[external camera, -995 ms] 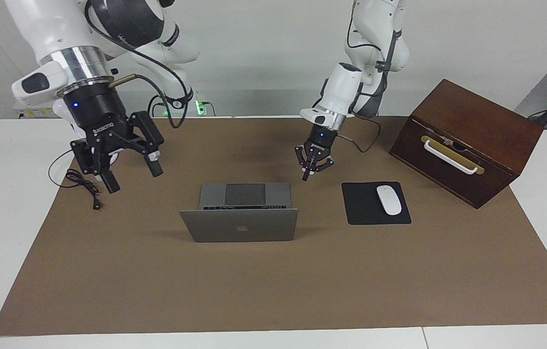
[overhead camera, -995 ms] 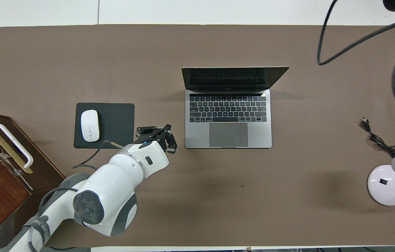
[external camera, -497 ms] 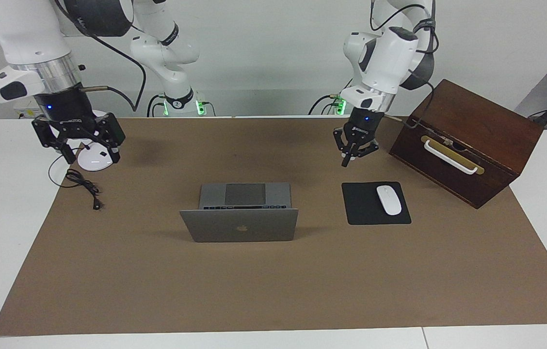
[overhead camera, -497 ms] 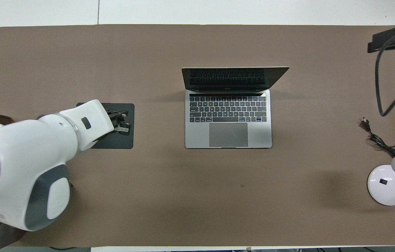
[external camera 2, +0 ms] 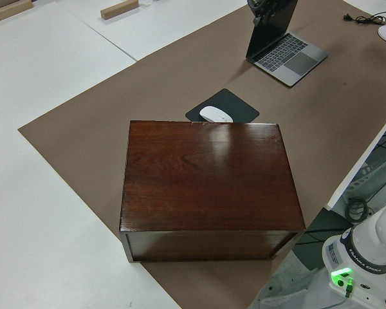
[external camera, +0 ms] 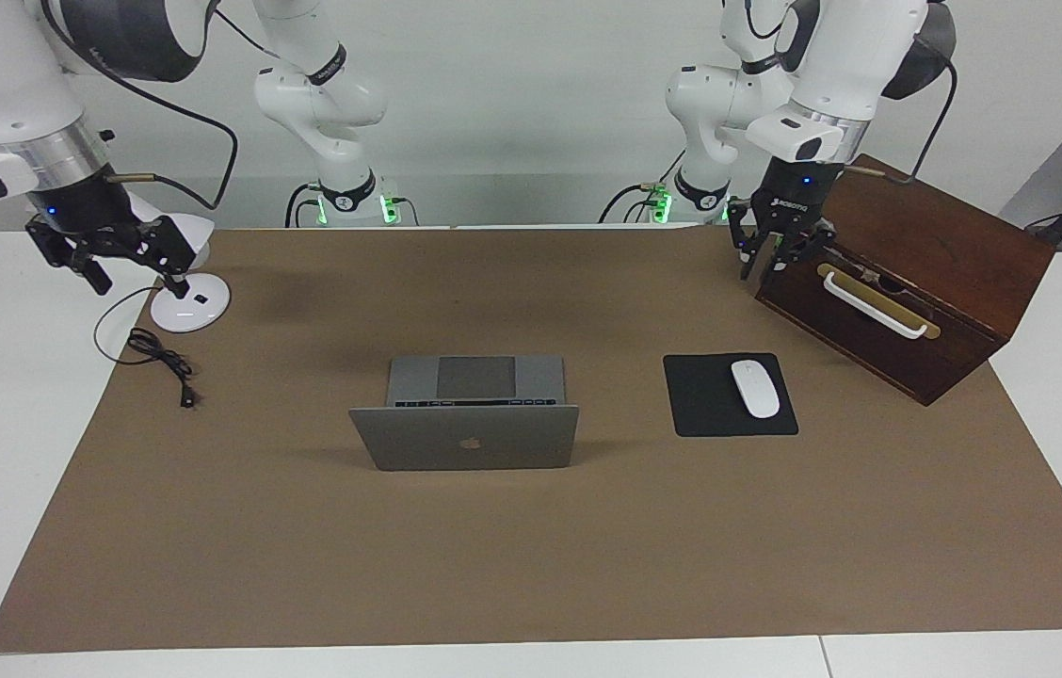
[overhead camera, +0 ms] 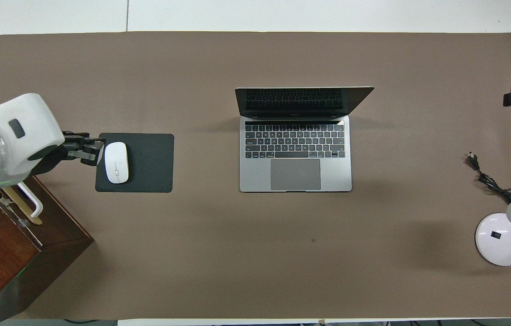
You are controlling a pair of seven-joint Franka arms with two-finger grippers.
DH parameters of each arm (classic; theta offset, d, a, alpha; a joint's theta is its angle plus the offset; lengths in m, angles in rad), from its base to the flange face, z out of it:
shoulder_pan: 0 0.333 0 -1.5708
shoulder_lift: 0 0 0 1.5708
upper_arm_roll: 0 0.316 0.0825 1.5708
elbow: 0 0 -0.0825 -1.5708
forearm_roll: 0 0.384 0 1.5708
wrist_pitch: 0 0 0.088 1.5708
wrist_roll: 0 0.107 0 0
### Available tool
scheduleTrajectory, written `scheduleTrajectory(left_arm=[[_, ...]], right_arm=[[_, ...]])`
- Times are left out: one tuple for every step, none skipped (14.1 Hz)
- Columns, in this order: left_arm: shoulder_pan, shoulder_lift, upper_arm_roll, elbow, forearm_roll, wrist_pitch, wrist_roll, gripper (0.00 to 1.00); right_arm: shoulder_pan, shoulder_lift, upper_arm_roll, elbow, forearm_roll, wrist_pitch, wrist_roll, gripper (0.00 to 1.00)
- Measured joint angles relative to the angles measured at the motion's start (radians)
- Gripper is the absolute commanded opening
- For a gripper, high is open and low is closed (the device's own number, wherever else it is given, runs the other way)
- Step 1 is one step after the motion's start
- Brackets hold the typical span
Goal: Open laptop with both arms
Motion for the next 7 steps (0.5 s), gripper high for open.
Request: scheduleTrajectory(left_arm=[[0.03, 0.0, 0.001, 0.002, 0.001, -0.013, 0.0, 1.0], [0.06, 0.0, 0.001, 0.004, 0.001, -0.021, 0.0, 1.0], [0.088, 0.0, 0.001, 0.008, 0.001, -0.032, 0.0, 1.0], [0.116, 0.0, 0.001, 0.019, 0.002, -0.053, 0.0, 1.0], [0.142, 0.001, 0.001, 0.037, 0.002, -0.083, 0.0, 1.0], [0.169, 0.001, 0.001, 0.062, 0.002, -0.123, 0.0, 1.0], [0.192, 0.004, 0.001, 0.088, 0.003, -0.164, 0.0, 1.0]], right_arm=[[0.001, -0.024, 0.002, -0.056, 0.0, 0.039, 0.0, 1.0], [0.003, -0.048, 0.005, -0.104, 0.0, 0.066, 0.0, 1.0], [0.004, -0.066, 0.008, -0.135, 0.0, 0.077, 0.006, 1.0], [0.006, -0.08, 0.01, -0.154, 0.0, 0.083, 0.016, 1.0], [0.009, -0.089, 0.013, -0.163, 0.0, 0.085, 0.024, 1.0], [0.013, -0.096, 0.017, -0.167, 0.0, 0.086, 0.029, 1.0], [0.018, -0.102, 0.024, -0.169, 0.0, 0.086, 0.031, 1.0]])
